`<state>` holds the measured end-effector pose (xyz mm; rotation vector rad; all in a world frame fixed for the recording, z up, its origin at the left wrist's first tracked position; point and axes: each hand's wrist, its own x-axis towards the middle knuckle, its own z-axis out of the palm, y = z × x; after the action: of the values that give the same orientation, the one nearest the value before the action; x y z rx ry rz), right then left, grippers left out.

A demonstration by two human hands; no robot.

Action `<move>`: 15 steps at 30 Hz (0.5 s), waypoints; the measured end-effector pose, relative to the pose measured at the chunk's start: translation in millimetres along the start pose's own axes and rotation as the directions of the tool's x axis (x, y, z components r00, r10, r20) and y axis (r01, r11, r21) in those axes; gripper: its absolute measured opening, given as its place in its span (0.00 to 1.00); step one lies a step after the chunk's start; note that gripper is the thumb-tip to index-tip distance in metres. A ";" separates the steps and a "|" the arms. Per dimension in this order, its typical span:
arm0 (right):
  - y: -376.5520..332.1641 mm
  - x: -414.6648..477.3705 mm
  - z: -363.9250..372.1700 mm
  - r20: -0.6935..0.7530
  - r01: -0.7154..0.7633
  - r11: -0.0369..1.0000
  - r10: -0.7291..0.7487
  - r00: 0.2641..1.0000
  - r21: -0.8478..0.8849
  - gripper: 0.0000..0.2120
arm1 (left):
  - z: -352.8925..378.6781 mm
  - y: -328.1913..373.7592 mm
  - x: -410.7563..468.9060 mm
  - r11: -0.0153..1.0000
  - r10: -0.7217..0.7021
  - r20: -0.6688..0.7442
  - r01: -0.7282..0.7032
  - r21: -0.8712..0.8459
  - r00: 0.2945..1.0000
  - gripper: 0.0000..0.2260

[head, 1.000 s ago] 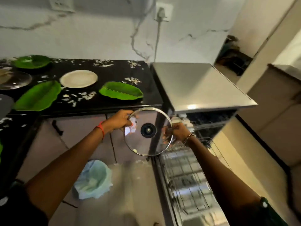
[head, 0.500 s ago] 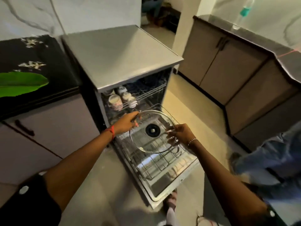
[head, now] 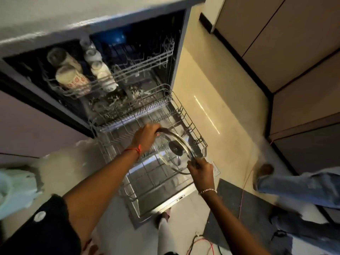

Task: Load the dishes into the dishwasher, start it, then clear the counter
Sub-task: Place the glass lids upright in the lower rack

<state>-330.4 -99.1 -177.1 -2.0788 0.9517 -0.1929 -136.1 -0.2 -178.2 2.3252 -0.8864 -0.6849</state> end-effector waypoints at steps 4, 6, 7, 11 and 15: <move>49.7 22.5 26.6 0.032 0.081 0.997 -0.080 0.996 -0.017 0.19 | 44.5 -22.9 34.8 1.000 -0.023 0.010 0.023 -0.004 1.000 0.08; 74.6 30.0 48.3 0.088 0.091 0.995 -0.087 0.992 -0.040 0.08 | 63.9 -44.1 46.6 0.999 -0.047 0.015 0.048 -0.015 0.999 0.08; 84.8 32.2 59.2 0.113 0.101 0.994 -0.095 0.989 -0.050 0.04 | 72.2 -53.8 50.6 0.998 -0.062 0.021 0.062 -0.019 0.998 0.08; 109.4 37.2 97.0 0.160 0.084 0.995 -0.074 0.984 -0.055 0.08 | 99.4 -90.7 65.0 0.996 -0.070 0.052 0.073 -0.053 0.996 0.11; 116.6 34.3 120.8 0.134 0.081 0.997 -0.077 0.988 -0.019 0.13 | 111.6 -113.5 78.8 0.995 -0.036 0.069 0.042 -0.088 0.997 0.10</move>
<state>-318.9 -91.5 -347.9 -2.1253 0.7960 -0.0825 -105.6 -19.6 -352.0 2.2569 -0.8241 -0.8067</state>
